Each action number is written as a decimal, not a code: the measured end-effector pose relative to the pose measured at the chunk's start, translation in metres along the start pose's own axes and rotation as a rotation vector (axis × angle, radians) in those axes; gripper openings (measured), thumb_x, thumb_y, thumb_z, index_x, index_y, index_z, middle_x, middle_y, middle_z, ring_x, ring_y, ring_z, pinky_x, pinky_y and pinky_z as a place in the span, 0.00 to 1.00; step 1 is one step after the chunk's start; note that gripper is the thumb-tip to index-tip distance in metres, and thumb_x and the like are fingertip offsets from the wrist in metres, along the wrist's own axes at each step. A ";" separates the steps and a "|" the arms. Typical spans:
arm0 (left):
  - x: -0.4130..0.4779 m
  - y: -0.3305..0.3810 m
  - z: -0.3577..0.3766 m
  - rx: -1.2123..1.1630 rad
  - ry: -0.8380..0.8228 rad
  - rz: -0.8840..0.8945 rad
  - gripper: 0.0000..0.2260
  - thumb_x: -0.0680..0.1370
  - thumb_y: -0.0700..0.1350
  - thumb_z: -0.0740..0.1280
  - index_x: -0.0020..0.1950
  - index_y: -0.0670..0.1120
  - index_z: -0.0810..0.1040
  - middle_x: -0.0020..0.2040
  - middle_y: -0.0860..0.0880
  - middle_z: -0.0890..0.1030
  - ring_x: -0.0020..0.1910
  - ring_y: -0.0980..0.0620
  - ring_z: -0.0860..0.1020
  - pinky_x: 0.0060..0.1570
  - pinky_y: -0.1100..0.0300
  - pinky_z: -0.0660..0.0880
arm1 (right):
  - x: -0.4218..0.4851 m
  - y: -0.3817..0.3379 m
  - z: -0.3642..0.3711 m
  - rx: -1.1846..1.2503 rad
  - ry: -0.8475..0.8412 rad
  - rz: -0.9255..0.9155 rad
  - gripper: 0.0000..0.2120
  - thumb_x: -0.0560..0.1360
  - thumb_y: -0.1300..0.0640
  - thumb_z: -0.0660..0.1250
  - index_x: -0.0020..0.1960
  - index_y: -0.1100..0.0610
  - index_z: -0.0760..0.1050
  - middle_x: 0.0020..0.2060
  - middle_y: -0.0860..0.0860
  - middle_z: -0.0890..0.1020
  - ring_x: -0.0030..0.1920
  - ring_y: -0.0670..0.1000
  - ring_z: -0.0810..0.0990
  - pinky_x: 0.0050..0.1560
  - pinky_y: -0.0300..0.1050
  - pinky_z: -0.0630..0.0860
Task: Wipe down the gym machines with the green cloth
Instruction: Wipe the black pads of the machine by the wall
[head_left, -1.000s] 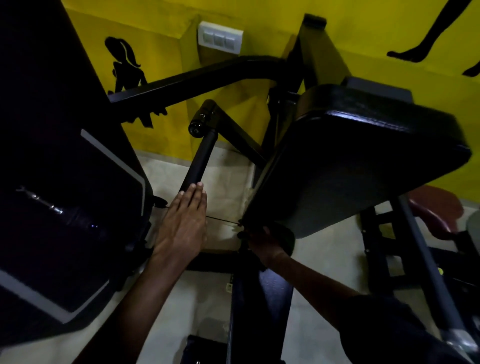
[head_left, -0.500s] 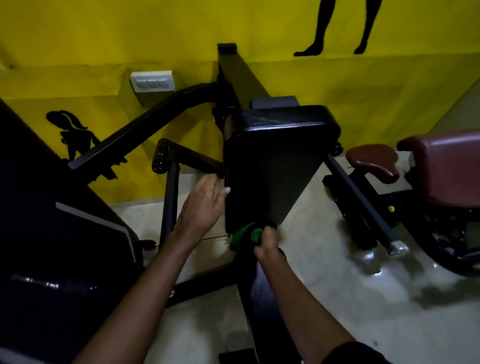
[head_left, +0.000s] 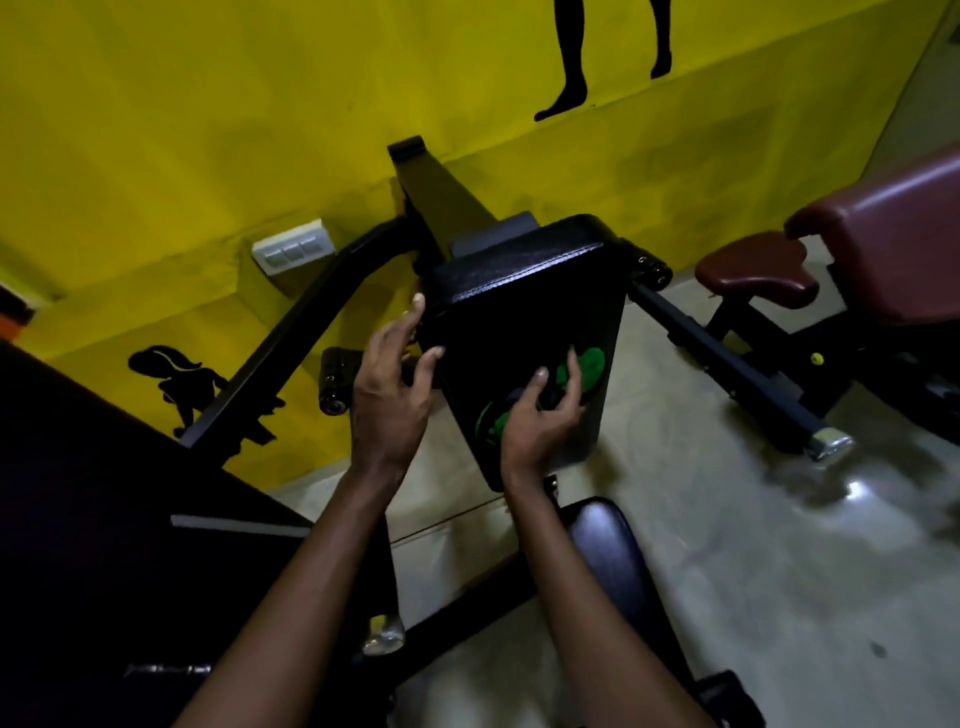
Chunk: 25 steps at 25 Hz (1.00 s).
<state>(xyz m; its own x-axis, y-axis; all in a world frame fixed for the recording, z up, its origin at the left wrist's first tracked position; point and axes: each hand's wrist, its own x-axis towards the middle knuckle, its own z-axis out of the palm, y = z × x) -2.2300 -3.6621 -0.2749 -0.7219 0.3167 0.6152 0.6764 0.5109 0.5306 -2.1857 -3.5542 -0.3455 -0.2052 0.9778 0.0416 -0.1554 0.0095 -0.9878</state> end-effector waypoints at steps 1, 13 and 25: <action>0.000 -0.002 0.000 -0.021 0.006 0.006 0.24 0.80 0.41 0.69 0.76 0.49 0.69 0.65 0.48 0.75 0.61 0.55 0.76 0.60 0.62 0.76 | -0.002 -0.006 0.000 0.005 -0.001 -0.102 0.19 0.80 0.61 0.68 0.70 0.57 0.75 0.69 0.57 0.76 0.71 0.53 0.72 0.72 0.48 0.67; 0.004 -0.023 -0.003 -0.115 -0.064 0.122 0.25 0.80 0.36 0.67 0.77 0.45 0.66 0.57 0.42 0.73 0.53 0.66 0.72 0.51 0.78 0.69 | -0.014 0.028 0.048 0.024 0.083 0.070 0.29 0.81 0.41 0.58 0.75 0.57 0.69 0.73 0.63 0.70 0.74 0.60 0.68 0.75 0.49 0.63; 0.018 -0.026 -0.006 -0.189 -0.045 0.120 0.18 0.81 0.42 0.66 0.72 0.50 0.73 0.59 0.43 0.76 0.57 0.49 0.78 0.53 0.72 0.73 | -0.032 0.067 0.027 -0.330 -0.279 -0.872 0.37 0.71 0.65 0.72 0.75 0.50 0.62 0.73 0.57 0.64 0.76 0.61 0.62 0.68 0.64 0.69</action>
<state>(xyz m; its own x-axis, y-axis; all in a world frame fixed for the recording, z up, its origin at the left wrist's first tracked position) -2.2595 -3.6745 -0.2736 -0.6379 0.4039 0.6557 0.7698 0.3098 0.5580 -2.2152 -3.5909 -0.4090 -0.3745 0.5158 0.7705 -0.0914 0.8065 -0.5842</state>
